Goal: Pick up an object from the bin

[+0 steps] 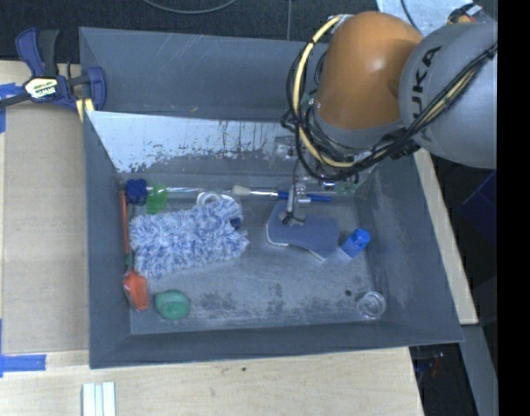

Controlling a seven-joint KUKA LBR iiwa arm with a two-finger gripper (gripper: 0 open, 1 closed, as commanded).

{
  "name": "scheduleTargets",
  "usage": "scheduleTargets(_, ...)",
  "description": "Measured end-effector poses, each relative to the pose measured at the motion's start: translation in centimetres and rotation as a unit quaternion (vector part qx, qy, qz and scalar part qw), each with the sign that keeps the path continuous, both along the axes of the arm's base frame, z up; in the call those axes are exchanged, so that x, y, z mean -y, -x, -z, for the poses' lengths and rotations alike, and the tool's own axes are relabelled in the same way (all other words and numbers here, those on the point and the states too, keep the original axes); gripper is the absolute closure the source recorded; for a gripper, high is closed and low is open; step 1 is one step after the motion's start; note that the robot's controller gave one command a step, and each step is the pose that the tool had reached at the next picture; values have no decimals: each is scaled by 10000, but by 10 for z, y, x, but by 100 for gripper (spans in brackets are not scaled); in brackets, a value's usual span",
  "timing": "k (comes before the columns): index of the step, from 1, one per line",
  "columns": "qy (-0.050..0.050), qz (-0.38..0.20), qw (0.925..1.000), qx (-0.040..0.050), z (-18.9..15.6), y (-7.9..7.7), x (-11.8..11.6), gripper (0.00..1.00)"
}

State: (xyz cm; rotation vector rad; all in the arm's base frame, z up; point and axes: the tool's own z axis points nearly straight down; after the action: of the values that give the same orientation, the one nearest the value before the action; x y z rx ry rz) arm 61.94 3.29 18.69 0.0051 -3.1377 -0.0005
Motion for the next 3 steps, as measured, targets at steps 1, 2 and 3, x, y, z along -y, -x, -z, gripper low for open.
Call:
scheduleTargets(1,0,5,10000,40,-4,-2,0,0)
scheduleTargets(2,2,-966,9953,70,110,-3,-97,0)
scheduleTargets(3,1,-117,9999,105,30,25,-82,0)
